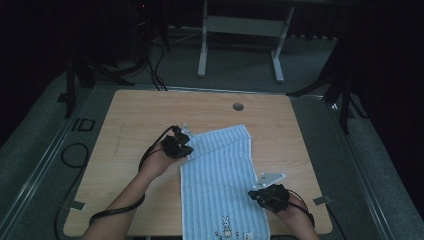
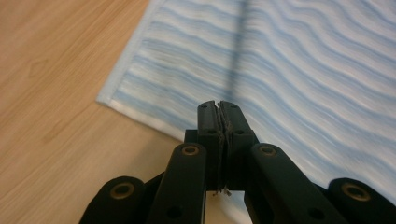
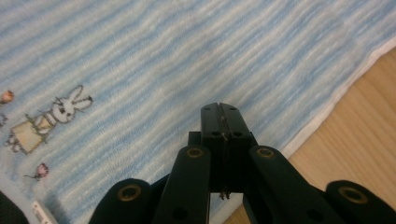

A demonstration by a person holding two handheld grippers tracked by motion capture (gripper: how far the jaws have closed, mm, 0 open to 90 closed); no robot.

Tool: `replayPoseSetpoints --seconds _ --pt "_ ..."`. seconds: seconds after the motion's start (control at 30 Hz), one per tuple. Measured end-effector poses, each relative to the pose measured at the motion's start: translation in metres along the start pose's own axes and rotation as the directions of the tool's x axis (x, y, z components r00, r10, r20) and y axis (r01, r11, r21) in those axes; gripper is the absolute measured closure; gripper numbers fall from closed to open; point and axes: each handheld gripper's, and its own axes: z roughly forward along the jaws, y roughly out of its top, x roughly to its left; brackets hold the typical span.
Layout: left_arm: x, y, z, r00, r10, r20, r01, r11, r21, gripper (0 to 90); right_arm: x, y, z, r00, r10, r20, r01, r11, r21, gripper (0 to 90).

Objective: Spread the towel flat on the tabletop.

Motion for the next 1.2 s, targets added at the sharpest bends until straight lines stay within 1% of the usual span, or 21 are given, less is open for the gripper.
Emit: replayPoseSetpoints --seconds 0.03,0.1,0.13,0.17,0.2,0.27,0.3,0.37,0.43,0.53,0.6,0.63,0.7,0.73,0.8,0.87,0.97,1.0,1.07,1.13,1.2 --pt "0.003 0.004 0.010 0.9998 0.007 0.017 -0.007 0.9996 0.028 87.2 0.000 -0.001 0.001 1.0000 0.001 -0.005 -0.001 1.000 0.003 89.7" --pt "0.004 0.006 0.013 0.9997 0.010 0.023 -0.011 0.9993 0.037 87.1 0.000 -0.003 0.001 1.0000 0.009 -0.003 -0.009 1.000 -0.001 89.7" --pt "0.005 0.009 0.026 0.9996 0.002 0.027 -0.004 0.9978 0.067 87.0 0.000 -0.004 0.003 0.9999 0.009 -0.009 -0.009 1.000 0.001 89.7" --pt "0.006 0.010 0.031 0.9994 0.003 0.035 -0.006 0.9971 0.076 87.1 -0.001 -0.006 0.005 0.9999 0.009 -0.009 -0.009 1.000 0.005 89.7" --pt "0.006 0.011 0.035 0.9997 0.007 0.023 -0.009 0.9964 0.085 87.0 -0.001 -0.007 0.008 0.9999 0.013 -0.010 -0.012 1.000 0.008 89.7" --pt "0.006 0.011 0.043 0.9997 0.011 0.022 -0.014 0.9931 0.116 87.0 0.000 -0.009 0.013 0.9999 0.008 -0.009 -0.008 1.000 0.022 89.7" --pt "0.006 0.011 0.043 0.9997 0.011 0.022 -0.014 0.9931 0.116 87.0 0.000 -0.009 0.013 0.9999 0.008 -0.009 -0.008 1.000 0.022 89.7" --pt "0.014 0.010 0.049 0.9982 -0.021 0.056 0.015 0.9928 0.119 86.9 -0.001 -0.012 0.020 0.9999 -0.002 -0.017 0.003 0.999 0.051 89.7" --pt "0.016 0.010 0.050 0.9978 -0.031 0.059 0.024 0.9935 0.112 86.9 -0.001 -0.013 0.021 0.9999 0.000 -0.014 0.001 0.998 0.059 89.6" --pt "0.029 0.016 0.053 0.9993 -0.034 0.018 0.031 0.9919 0.123 86.7 -0.001 -0.018 0.022 0.9997 0.005 -0.022 -0.004 0.998 0.063 89.7" --pt "0.035 0.020 0.055 0.9992 -0.041 0.005 0.040 0.9908 0.129 86.6 -0.001 -0.019 0.021 0.9997 0.009 -0.022 -0.008 0.998 0.064 89.7" --pt "0.039 0.022 0.057 0.9988 -0.043 -0.023 0.046 0.9905 0.130 86.3 -0.001 -0.019 0.021 0.9997 0.011 -0.022 -0.010 0.998 0.062 89.7" --pt "0.041 0.024 0.058 0.9986 -0.045 -0.027 0.049 0.9894 0.137 85.6 -0.001 -0.020 0.020 0.9996 0.015 -0.024 -0.014 0.998 0.062 89.6" --pt "0.048 0.029 0.060 0.9963 -0.046 -0.072 0.057 0.9862 0.155 84.0 0.000 -0.022 0.019 0.9995 0.017 -0.026 -0.015 0.998 0.057 89.7" --pt "0.055 0.032 0.062 0.9955 -0.061 -0.073 0.073 0.9833 0.167 83.9 0.000 -0.023 0.019 0.9993 0.023 -0.030 -0.021 0.998 0.057 89.7" --pt "0.059 0.034 0.063 0.9934 -0.062 -0.096 0.077 0.9828 0.168 83.0 0.000 -0.024 0.018 0.9989 0.033 -0.034 -0.031 0.998 0.057 89.6" --pt "0.067 0.035 0.064 0.9876 -0.086 -0.131 0.107 0.9802 0.166 80.9 0.000 -0.026 0.016 0.9983 0.031 -0.049 -0.028 0.998 0.059 89.6" --pt "0.068 0.036 0.064 0.9861 -0.098 -0.134 0.120 0.9785 0.167 80.7 0.000 -0.027 0.015 0.9974 0.038 -0.061 -0.034 0.997 0.067 89.6" --pt "0.066 0.037 0.061 0.9869 -0.090 -0.134 0.111 0.9809 0.160 80.2 0.001 -0.027 0.013 0.9969 0.037 -0.069 -0.033 0.997 0.068 89.5" --pt "0.057 0.037 0.052 0.9912 -0.077 -0.108 0.090 0.9882 0.124 79.0 -0.001 -0.025 0.009 0.9968 0.029 -0.074 -0.025 0.998 0.056 89.5" --pt "0.045 0.036 0.041 0.9952 -0.050 -0.084 0.057 0.9942 0.091 78.9 -0.008 -0.020 0.003 0.9978 0.037 -0.056 -0.035 0.999 0.030 89.5"
